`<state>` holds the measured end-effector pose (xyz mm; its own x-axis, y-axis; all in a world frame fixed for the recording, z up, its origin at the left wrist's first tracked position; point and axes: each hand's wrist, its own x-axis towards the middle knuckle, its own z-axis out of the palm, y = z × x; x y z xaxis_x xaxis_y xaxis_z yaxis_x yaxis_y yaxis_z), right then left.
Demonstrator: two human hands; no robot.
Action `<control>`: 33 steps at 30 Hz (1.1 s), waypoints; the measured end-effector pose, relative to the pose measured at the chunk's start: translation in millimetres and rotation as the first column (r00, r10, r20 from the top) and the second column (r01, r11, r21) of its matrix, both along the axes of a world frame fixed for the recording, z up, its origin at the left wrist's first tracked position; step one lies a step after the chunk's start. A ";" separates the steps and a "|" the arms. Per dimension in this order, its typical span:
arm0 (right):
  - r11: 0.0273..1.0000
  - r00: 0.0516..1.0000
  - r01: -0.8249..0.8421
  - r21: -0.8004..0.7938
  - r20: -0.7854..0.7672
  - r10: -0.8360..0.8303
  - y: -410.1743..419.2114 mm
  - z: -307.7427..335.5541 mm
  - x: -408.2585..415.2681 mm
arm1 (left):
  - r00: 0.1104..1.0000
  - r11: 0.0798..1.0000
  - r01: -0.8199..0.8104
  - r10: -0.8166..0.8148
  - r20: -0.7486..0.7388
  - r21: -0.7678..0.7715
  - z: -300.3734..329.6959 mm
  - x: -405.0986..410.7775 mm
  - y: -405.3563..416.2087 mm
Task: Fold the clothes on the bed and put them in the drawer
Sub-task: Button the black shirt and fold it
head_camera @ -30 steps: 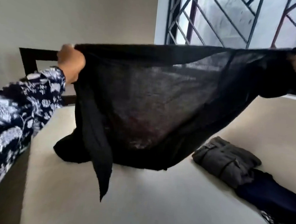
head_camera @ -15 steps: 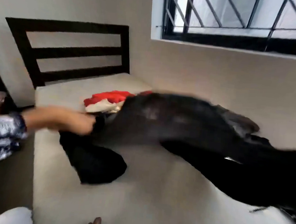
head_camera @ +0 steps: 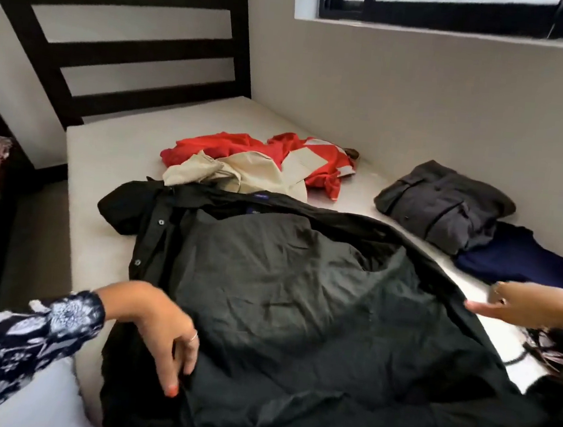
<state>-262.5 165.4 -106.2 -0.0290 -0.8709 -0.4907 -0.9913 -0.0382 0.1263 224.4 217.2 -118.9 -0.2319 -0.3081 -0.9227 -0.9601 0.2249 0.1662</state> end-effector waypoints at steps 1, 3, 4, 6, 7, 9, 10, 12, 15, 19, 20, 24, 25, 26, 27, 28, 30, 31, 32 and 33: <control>0.996 0.997 0.052 -0.079 0.057 -0.047 -6.1 7.1 28.1 | 0.997 0.999 -0.051 0.051 -0.057 0.008 3.7 -0.5 -7.2; 0.977 0.978 0.119 -0.175 0.192 -0.085 -26.3 -12.9 41.9 | 0.949 0.972 -0.234 0.223 -0.224 -0.021 7.8 4.3 -20.8; 0.971 0.971 0.148 -0.187 0.213 -0.107 -39.1 -26.7 43.3 | 0.903 0.935 -0.340 0.295 -0.313 -0.100 7.4 8.4 -27.3; 0.947 0.962 0.216 -0.236 0.217 -0.165 -47.2 -55.9 47.3 | 0.838 0.756 -0.514 0.344 -0.423 -0.406 -4.0 26.2 -44.6; 0.923 0.950 0.268 -0.276 0.235 -0.206 -52.2 -70.1 49.7 | 0.842 0.601 -0.538 0.343 -0.417 -0.591 -15.3 39.8 -53.1; 0.862 0.902 0.401 -0.309 0.299 -0.312 -54.5 -90.3 51.8 | 0.793 0.287 -0.580 0.414 -0.448 -0.762 -37.7 63.7 -65.3; 0.823 0.871 0.465 -0.328 0.334 -0.359 -56.5 -100.6 51.2 | 0.740 0.174 -0.608 0.477 -0.474 -0.774 -48.3 74.2 -67.5; 0.741 0.808 0.575 -0.345 0.378 -0.451 -58.7 -113.0 50.2 | 0.605 0.020 -0.635 0.635 -0.480 -0.772 -66.1 88.0 -65.9; 0.700 0.752 0.650 -0.295 0.384 -0.537 -57.9 -118.2 42.0 | 0.431 -0.091 -0.664 0.765 -0.479 -0.742 -85.6 96.3 -59.7; 0.698 0.664 0.680 -0.227 0.594 -0.454 -43.1 -90.2 43.3 | 0.342 -0.236 -0.718 0.700 -0.627 -0.655 -91.6 102.6 -63.8; 0.680 0.594 0.708 -0.191 0.681 -0.427 -41.1 -81.7 42.1 | 0.303 -0.295 -0.730 0.669 -0.679 -0.617 -86.9 103.0 -65.2; 0.603 0.084 0.755 0.259 0.873 -0.480 -32.7 -35.9 38.4 | 0.157 -0.477 -0.769 0.505 -0.849 -0.426 -52.0 99.4 -66.0; 0.599 0.000 0.722 0.346 0.866 -0.500 -34.5 -27.9 37.3 | 0.154 -0.488 -0.781 0.453 -0.878 -0.388 -41.3 96.5 -65.1; 0.619 -0.035 0.681 0.392 0.861 -0.507 -35.1 -19.0 39.7 | 0.173 -0.482 -0.795 0.402 -0.899 -0.368 -28.6 90.5 -62.0; 0.662 -0.038 0.632 0.402 0.870 -0.492 -32.3 -7.9 47.6 | 0.220 -0.454 -0.808 0.360 -0.907 -0.376 -16.3 82.8 -56.1; 0.715 -0.027 0.585 0.382 0.891 -0.454 -27.2 4.3 57.7 | 0.286 -0.403 -0.823 0.316 -0.905 -0.400 -5.3 72.5 -48.9; 0.863 0.093 0.446 0.239 0.946 -0.310 -15.7 19.5 77.2 | 0.398 -0.244 -0.861 0.223 -0.890 -0.447 11.4 48.7 -27.1; 0.931 0.201 0.332 0.150 0.953 -0.225 -7.5 25.3 87.6 | 0.441 -0.148 -0.871 0.182 -0.879 -0.468 14.9 36.9 -12.8; 0.977 0.305 0.196 0.082 0.942 -0.140 3.2 31.4 101.1 | 0.497 -0.058 -0.858 0.151 -0.854 -0.510 15.0 27.0 0.1; 0.998 0.410 0.047 0.038 0.910 -0.054 15.5 32.8 113.3 | 0.595 0.017 -0.801 0.132 -0.793 -0.599 9.4 19.0 12.8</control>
